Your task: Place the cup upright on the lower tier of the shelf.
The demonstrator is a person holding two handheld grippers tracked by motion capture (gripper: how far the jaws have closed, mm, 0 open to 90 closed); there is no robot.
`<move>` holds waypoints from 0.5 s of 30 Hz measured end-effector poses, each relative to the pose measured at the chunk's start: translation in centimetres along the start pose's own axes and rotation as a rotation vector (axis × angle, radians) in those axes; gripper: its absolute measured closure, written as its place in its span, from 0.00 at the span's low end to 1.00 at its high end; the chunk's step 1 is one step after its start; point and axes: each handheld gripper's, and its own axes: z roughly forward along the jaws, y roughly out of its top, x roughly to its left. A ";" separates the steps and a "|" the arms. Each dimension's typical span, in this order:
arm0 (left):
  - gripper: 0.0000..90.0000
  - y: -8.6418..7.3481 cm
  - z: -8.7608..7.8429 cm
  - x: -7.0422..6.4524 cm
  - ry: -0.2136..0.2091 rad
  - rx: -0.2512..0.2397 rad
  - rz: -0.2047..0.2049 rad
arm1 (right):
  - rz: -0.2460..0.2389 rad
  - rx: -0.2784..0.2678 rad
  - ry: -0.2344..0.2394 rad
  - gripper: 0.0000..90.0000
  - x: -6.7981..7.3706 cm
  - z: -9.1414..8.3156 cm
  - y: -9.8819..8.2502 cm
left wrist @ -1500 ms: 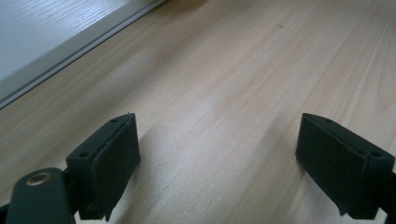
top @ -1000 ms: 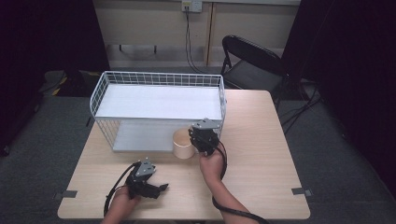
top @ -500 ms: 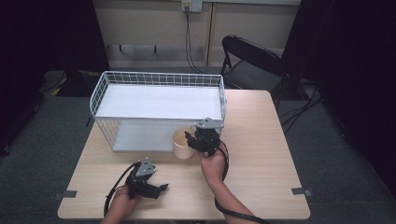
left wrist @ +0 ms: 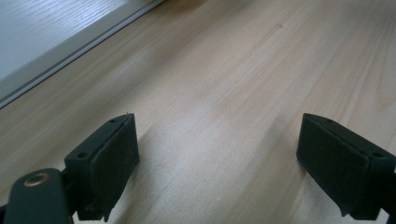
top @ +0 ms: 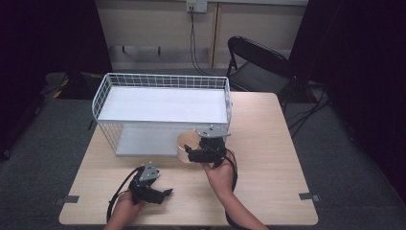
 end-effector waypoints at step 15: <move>0.14 0.0 0.0 0.0 0.000 0.000 0.000 | 0.020 0.029 0.001 0.18 0.4 0.5 -1.8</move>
